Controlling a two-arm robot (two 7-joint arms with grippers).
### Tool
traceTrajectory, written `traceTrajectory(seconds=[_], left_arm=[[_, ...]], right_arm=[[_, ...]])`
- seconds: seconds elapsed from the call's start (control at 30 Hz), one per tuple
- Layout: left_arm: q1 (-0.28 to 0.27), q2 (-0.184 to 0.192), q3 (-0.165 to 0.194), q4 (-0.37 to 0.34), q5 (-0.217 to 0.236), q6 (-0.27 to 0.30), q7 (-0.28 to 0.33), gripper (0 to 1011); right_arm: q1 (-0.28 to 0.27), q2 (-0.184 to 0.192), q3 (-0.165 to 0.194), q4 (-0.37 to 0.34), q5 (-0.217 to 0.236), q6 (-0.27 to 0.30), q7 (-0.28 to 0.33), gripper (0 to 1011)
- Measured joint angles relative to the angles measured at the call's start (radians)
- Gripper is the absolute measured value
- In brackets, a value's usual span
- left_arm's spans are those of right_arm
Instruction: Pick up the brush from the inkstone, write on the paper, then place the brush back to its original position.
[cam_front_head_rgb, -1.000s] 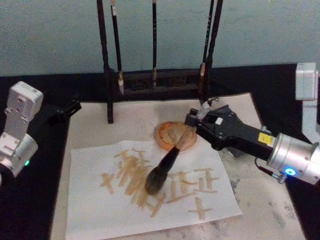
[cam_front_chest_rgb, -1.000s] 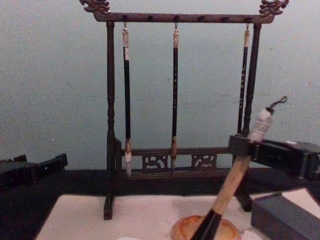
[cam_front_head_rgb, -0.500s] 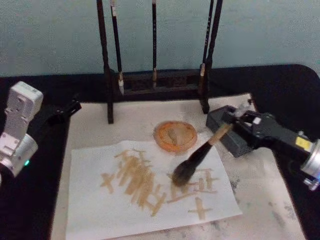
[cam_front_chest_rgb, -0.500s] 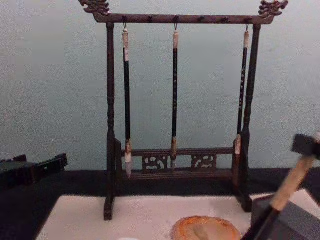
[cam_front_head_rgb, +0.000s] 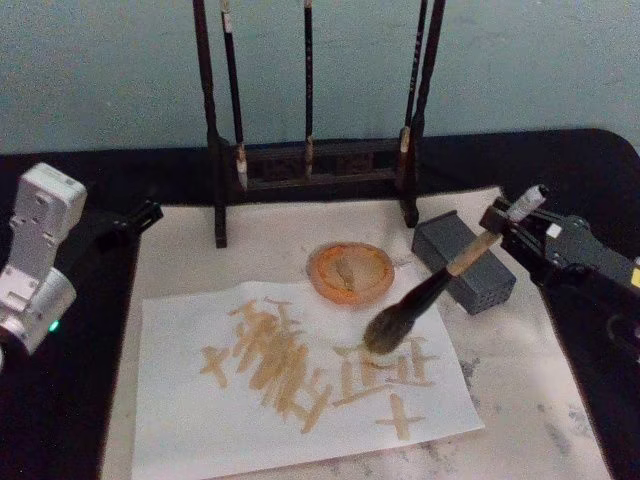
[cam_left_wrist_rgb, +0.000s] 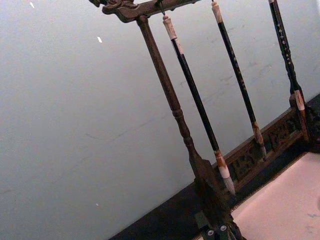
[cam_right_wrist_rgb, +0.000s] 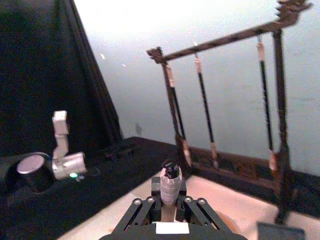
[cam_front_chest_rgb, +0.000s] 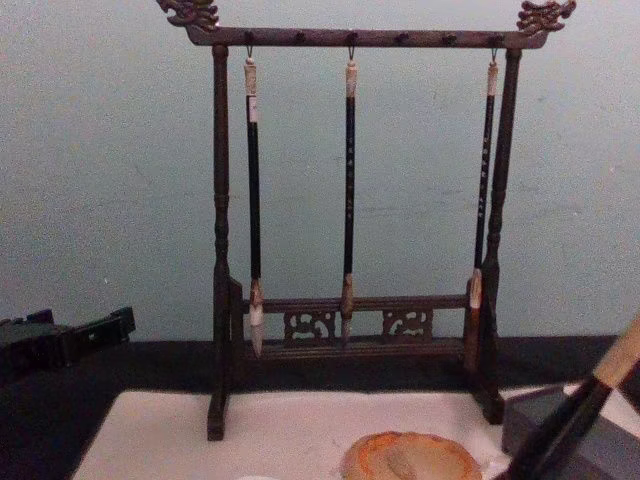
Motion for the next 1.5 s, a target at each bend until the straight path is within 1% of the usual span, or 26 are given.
traceTrajectory(seconds=[0.07,0.17,0.3,0.33,0.4,0.43,0.53,0.6,0.63,0.67,0.7,0.73,0.77,0.83,0.87,0.97,1.1,1.3,1.5], left_arm=[[0.000,0.000,0.000,0.000,0.000,0.000,0.000,1002],[0.000,0.000,0.000,0.000,0.000,0.000,0.000,1002],[0.000,0.000,0.000,0.000,0.000,0.000,0.000,1002],[0.000,0.000,0.000,0.000,0.000,0.000,0.000,1002],[0.000,0.000,0.000,0.000,0.000,0.000,0.000,1002],[0.000,0.000,0.000,0.000,0.000,0.000,0.000,1002],[0.000,0.000,0.000,0.000,0.000,0.000,0.000,1002],[0.000,0.000,0.000,0.000,0.000,0.000,0.000,1002],[0.000,0.000,0.000,0.000,0.000,0.000,0.000,1002],[0.000,0.000,0.000,0.000,0.000,0.000,0.000,1000],[0.000,0.000,0.000,0.000,0.000,0.000,0.000,1002],[0.000,0.000,0.000,0.000,0.000,0.000,0.000,1002],[0.000,0.000,0.000,0.000,0.000,0.000,0.000,1002],[0.000,0.000,0.000,0.000,0.000,0.000,0.000,1002],[0.000,0.000,0.000,0.000,0.000,0.000,0.000,1002],[0.000,0.000,0.000,0.000,0.000,0.000,0.000,1002],[0.000,0.000,0.000,0.000,0.000,0.000,0.000,1002],[0.000,0.000,0.000,0.000,0.000,0.000,0.000,1002],[0.000,0.000,0.000,0.000,0.000,0.000,0.000,1002]], right_arm=[[0.007,-0.007,-0.002,-0.011,-0.001,0.000,0.010,163],[0.026,-0.020,-0.018,-0.019,-0.006,0.001,0.022,163],[0.062,-0.044,-0.052,-0.020,-0.019,0.014,0.035,161],[0.079,-0.055,-0.069,-0.015,-0.024,0.020,0.039,161],[0.093,-0.066,-0.083,-0.008,-0.028,0.025,0.042,161],[0.109,-0.076,-0.099,0.002,-0.032,0.031,0.046,161],[0.131,-0.094,-0.121,0.021,-0.034,0.039,0.052,161],[0.160,-0.116,-0.152,0.054,-0.035,0.052,0.060,161],[0.160,-0.116,-0.152,0.054,-0.035,0.052,0.060,161],[0.172,-0.125,-0.164,0.068,-0.036,0.057,0.063,163],[0.172,-0.125,-0.164,0.068,-0.036,0.057,0.063,163],[0.192,-0.140,-0.185,0.098,-0.040,0.065,0.068,161],[0.192,-0.140,-0.185,0.098,-0.040,0.065,0.068,161],[0.213,-0.159,-0.206,0.133,-0.042,0.071,0.073,161],[0.213,-0.159,-0.206,0.133,-0.042,0.071,0.073,163],[0.229,-0.173,-0.222,0.171,-0.037,0.077,0.079,163],[0.232,-0.178,-0.228,0.198,-0.028,0.076,0.084,161],[0.226,-0.175,-0.225,0.221,-0.018,0.072,0.084,161],[0.211,-0.165,-0.209,0.238,-0.006,0.063,0.080,163]])
